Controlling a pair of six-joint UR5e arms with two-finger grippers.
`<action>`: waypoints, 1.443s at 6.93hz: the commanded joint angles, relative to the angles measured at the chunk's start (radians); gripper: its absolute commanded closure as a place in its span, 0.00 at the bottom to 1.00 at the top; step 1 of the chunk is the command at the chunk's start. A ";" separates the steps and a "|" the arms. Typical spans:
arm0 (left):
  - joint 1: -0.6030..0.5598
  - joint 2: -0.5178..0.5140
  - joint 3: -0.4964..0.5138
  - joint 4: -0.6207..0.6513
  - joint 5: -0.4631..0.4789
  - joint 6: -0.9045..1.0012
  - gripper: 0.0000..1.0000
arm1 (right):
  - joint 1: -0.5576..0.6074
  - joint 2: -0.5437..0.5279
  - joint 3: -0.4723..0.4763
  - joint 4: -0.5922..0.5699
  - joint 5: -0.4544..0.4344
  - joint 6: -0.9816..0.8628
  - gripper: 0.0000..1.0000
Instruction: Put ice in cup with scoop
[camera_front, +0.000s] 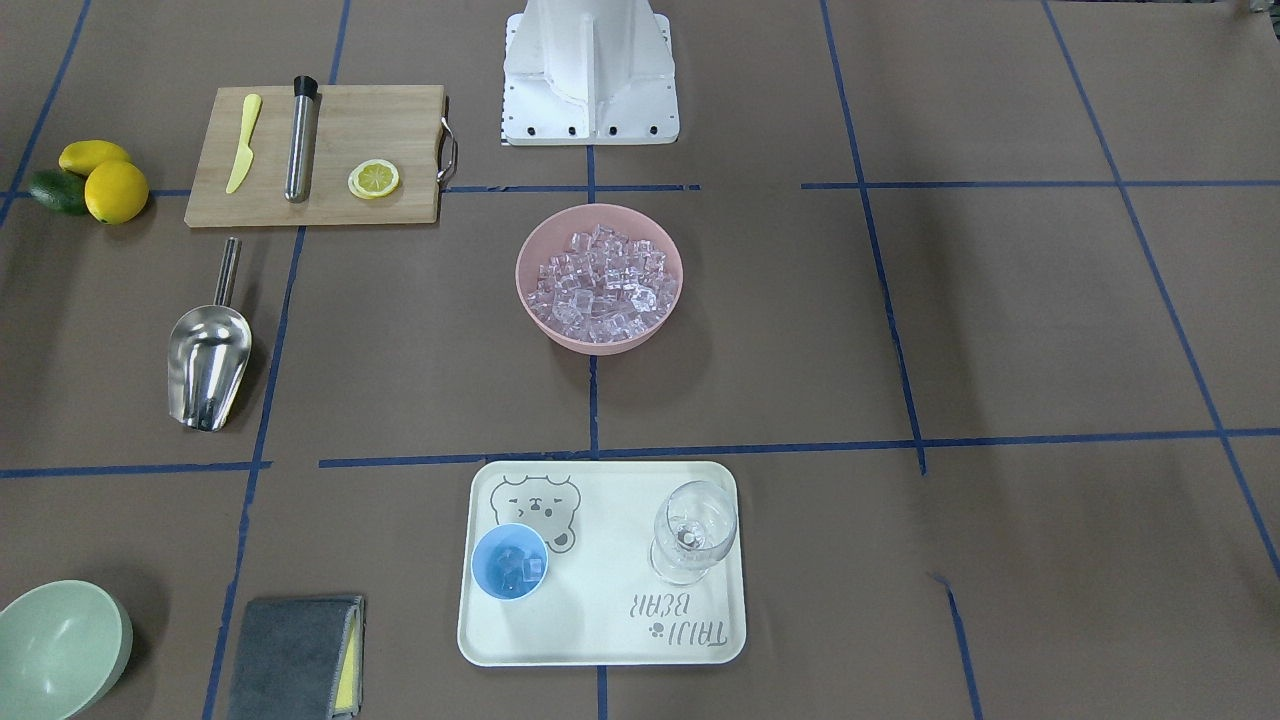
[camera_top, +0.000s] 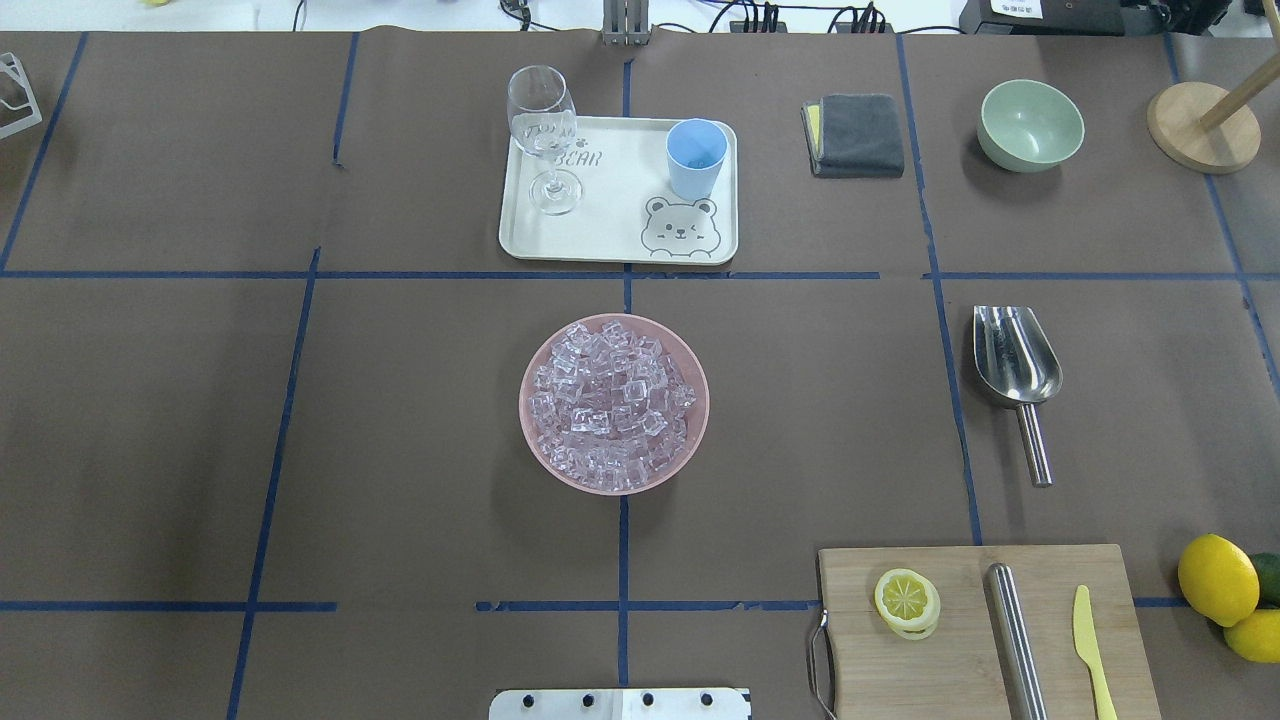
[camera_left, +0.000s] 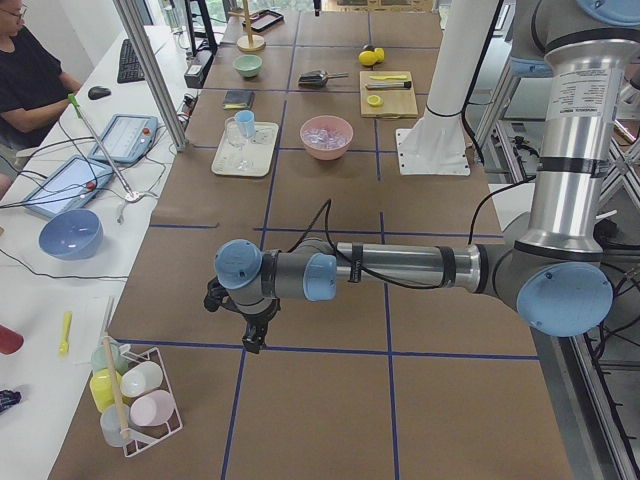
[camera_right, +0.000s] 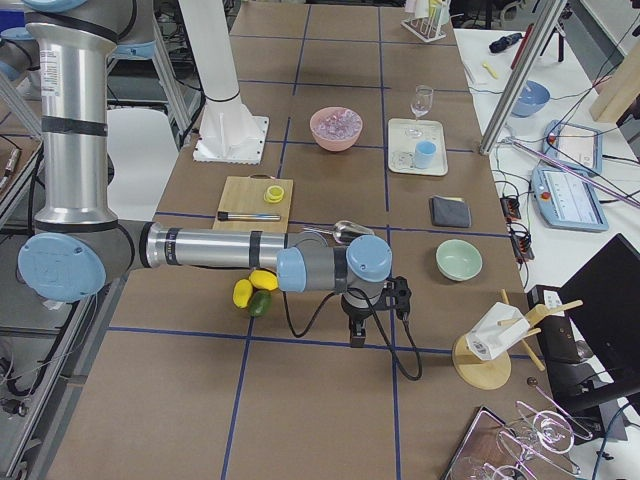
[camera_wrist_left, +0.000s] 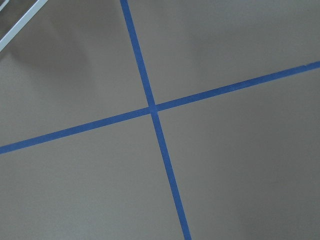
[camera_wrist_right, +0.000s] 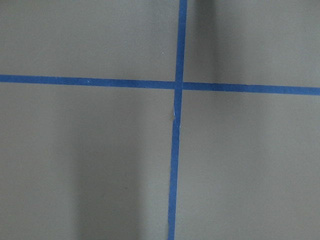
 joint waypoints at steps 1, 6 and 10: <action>-0.039 0.028 -0.022 0.018 0.007 -0.002 0.00 | 0.008 -0.003 -0.011 -0.002 -0.013 -0.058 0.00; -0.040 0.015 -0.068 0.040 0.064 -0.098 0.00 | -0.047 0.043 0.008 -0.052 -0.033 -0.063 0.00; -0.023 -0.002 -0.083 0.039 0.062 -0.105 0.00 | -0.064 0.081 -0.046 -0.089 -0.026 -0.063 0.00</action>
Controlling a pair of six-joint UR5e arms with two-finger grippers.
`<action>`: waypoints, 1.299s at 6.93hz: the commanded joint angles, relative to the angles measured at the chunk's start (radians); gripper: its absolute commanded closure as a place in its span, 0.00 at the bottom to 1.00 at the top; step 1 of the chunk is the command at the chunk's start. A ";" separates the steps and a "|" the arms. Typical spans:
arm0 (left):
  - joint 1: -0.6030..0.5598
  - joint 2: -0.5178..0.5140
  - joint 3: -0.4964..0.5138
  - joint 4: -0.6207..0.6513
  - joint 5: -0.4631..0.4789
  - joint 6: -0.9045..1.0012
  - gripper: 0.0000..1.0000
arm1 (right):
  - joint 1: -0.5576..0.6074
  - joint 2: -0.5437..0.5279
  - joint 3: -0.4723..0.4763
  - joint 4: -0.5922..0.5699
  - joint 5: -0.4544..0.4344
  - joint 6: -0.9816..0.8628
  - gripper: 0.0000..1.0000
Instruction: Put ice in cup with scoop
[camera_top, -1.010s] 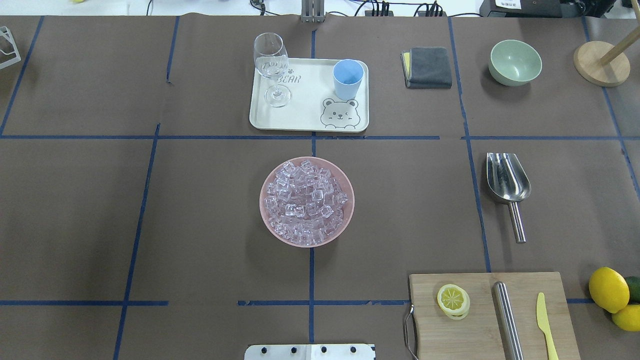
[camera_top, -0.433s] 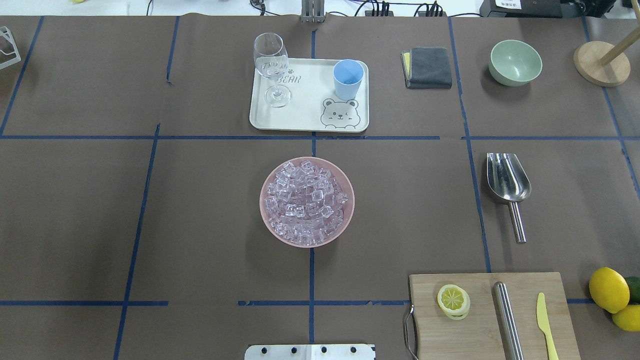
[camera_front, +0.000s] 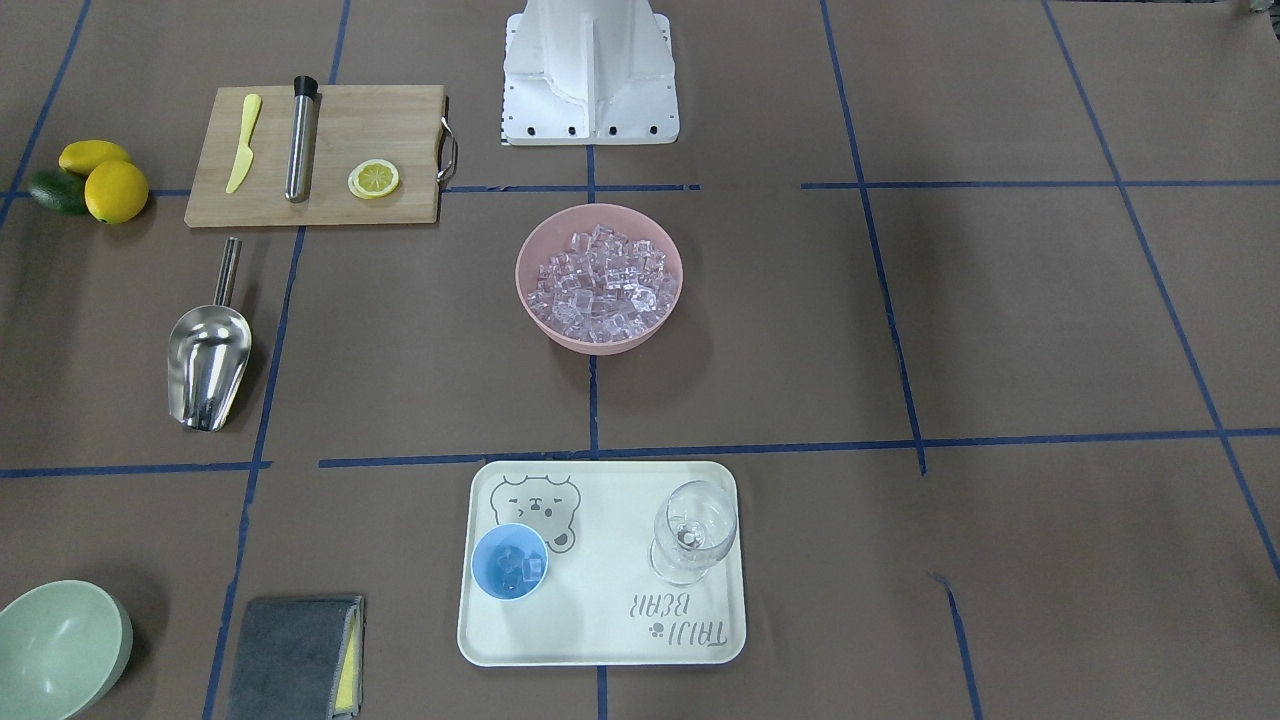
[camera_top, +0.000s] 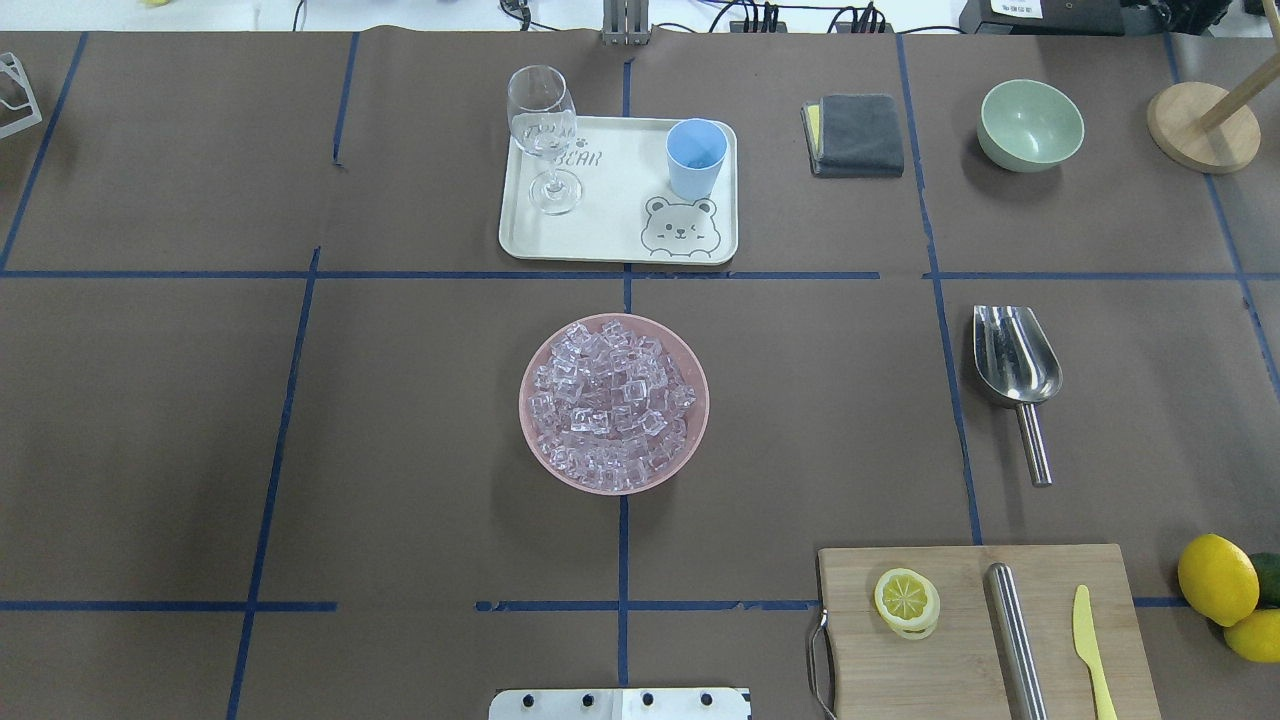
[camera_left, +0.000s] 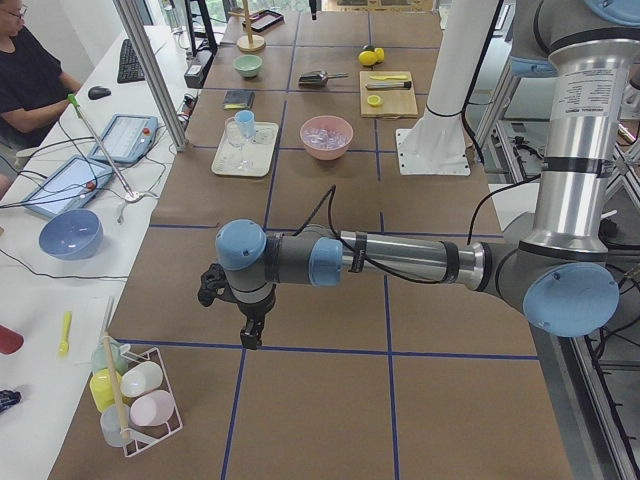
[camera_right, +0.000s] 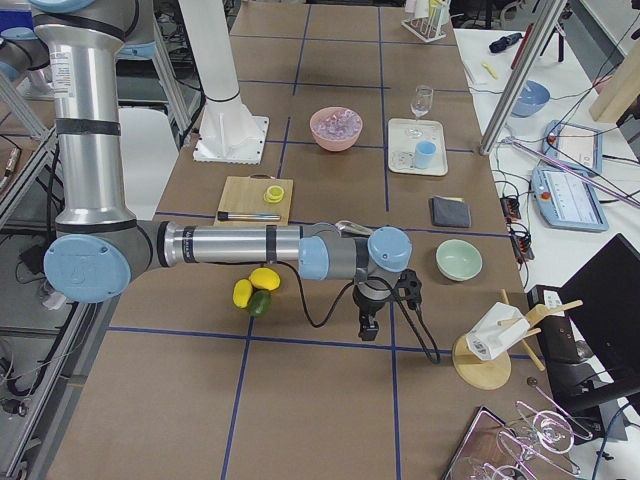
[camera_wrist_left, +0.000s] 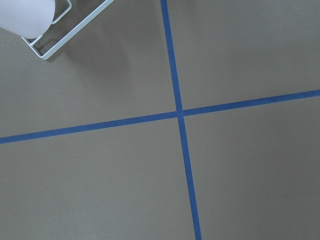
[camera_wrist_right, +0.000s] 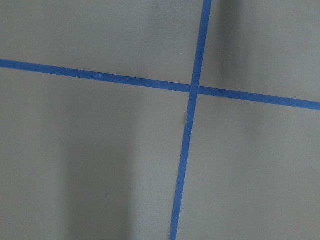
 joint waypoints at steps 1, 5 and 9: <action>0.004 -0.001 -0.017 0.013 -0.002 -0.006 0.00 | -0.017 0.007 -0.027 0.003 0.002 0.001 0.00; 0.067 -0.002 -0.040 0.069 -0.008 -0.007 0.00 | -0.015 0.000 -0.021 0.006 0.034 0.003 0.00; 0.069 -0.012 -0.036 0.068 -0.011 -0.007 0.00 | -0.015 0.003 -0.012 0.007 0.032 0.001 0.00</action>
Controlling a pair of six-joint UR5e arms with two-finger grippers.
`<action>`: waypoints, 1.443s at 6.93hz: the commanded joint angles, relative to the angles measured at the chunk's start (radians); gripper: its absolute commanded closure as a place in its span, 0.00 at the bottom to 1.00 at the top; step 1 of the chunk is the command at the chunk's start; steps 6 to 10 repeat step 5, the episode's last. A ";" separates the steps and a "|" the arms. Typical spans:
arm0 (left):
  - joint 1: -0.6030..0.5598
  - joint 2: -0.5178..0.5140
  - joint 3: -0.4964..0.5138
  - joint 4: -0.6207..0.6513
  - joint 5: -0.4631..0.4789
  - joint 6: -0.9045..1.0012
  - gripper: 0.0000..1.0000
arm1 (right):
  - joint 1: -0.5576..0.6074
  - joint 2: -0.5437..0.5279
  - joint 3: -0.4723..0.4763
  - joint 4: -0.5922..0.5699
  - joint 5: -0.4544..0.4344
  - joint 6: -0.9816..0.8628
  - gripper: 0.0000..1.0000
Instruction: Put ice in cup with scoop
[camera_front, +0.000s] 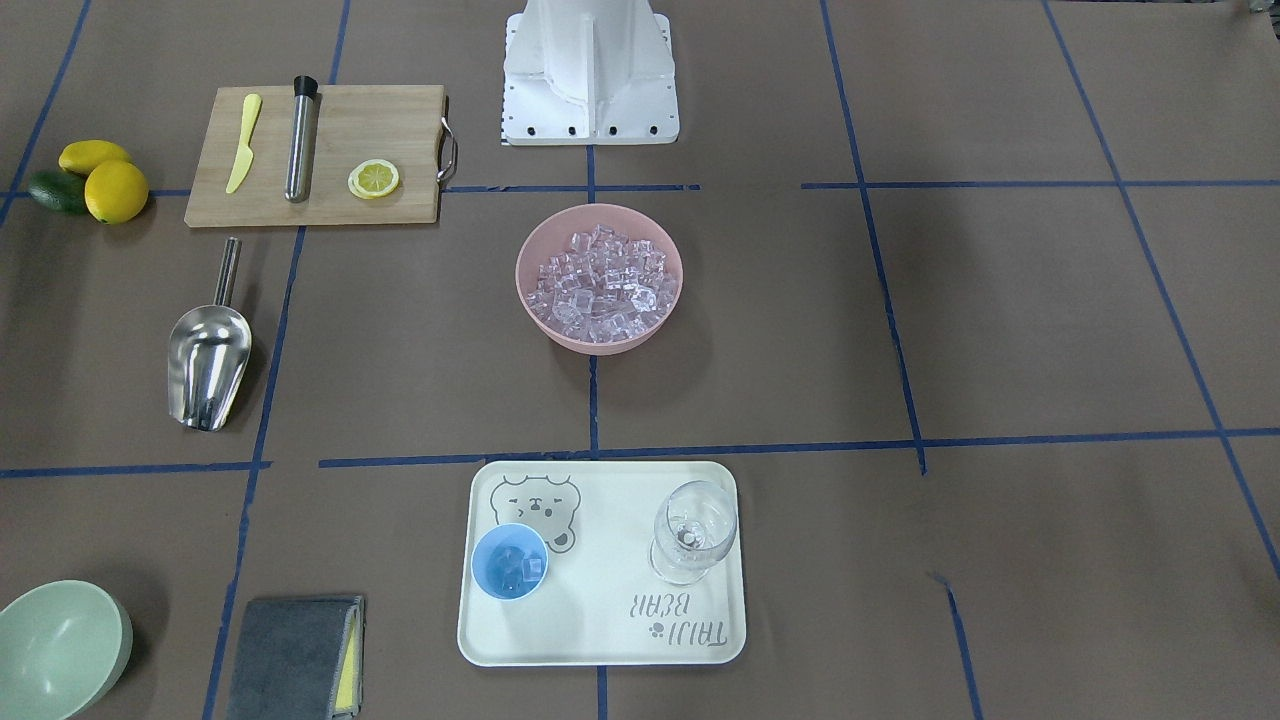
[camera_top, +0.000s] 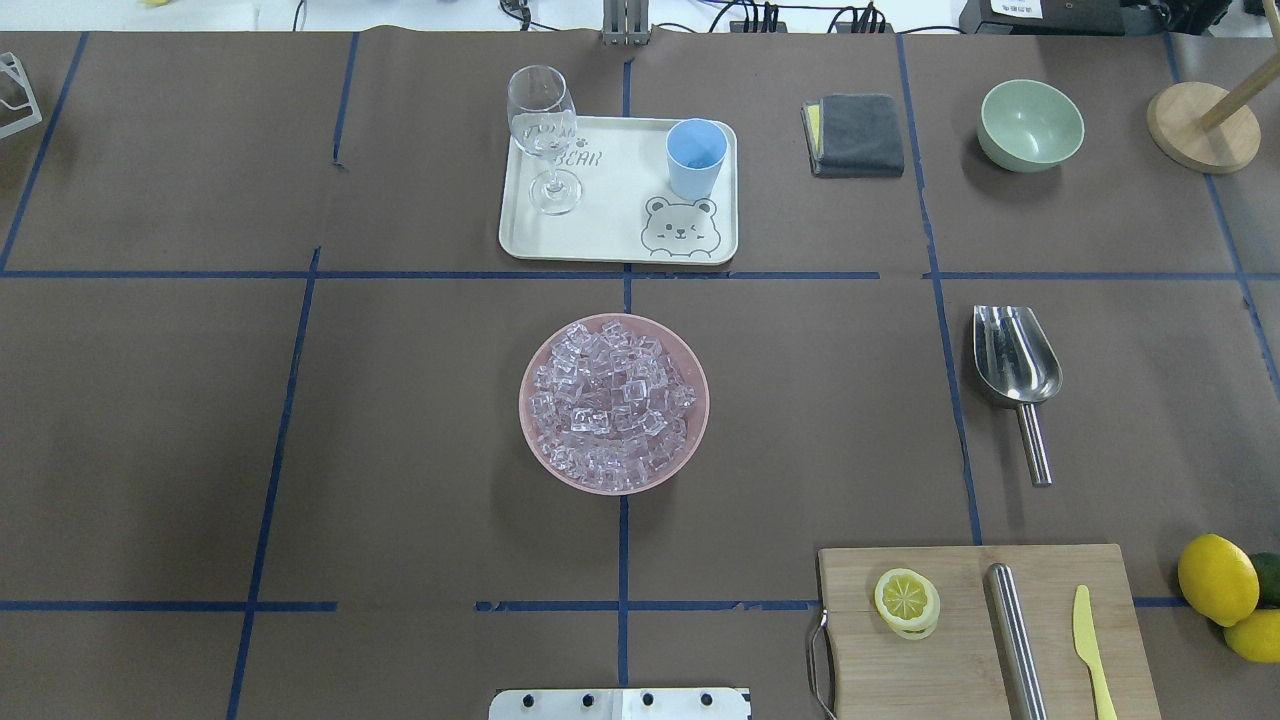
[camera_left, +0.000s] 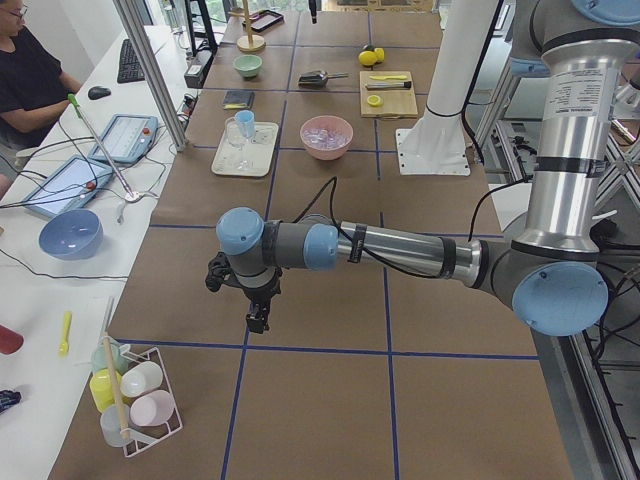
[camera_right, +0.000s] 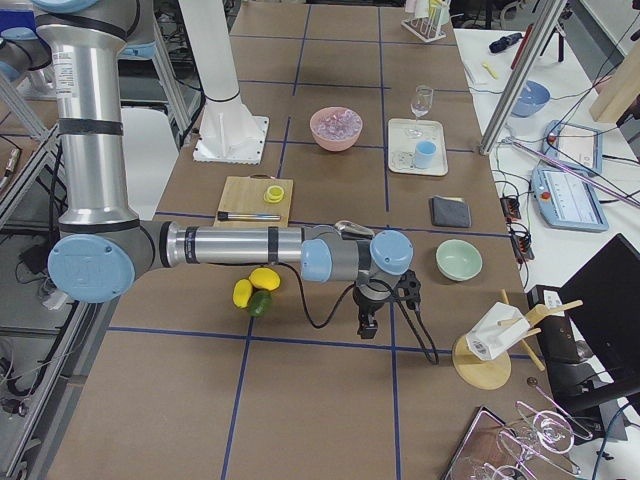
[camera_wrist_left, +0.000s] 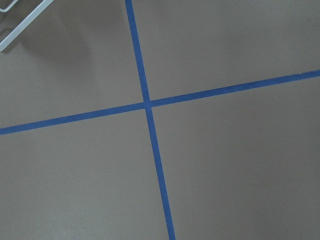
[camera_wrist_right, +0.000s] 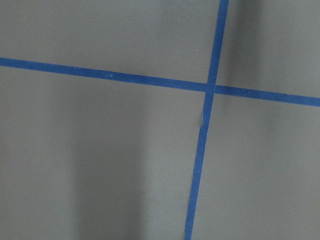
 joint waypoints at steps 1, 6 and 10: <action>0.000 -0.009 0.005 -0.001 0.000 0.002 0.00 | 0.001 0.006 0.009 0.001 -0.001 0.000 0.00; 0.000 -0.044 0.016 0.002 0.006 0.005 0.00 | 0.041 -0.008 0.055 -0.005 -0.003 -0.002 0.00; 0.000 -0.044 0.016 0.002 0.006 0.005 0.00 | 0.041 -0.008 0.055 -0.005 -0.003 -0.002 0.00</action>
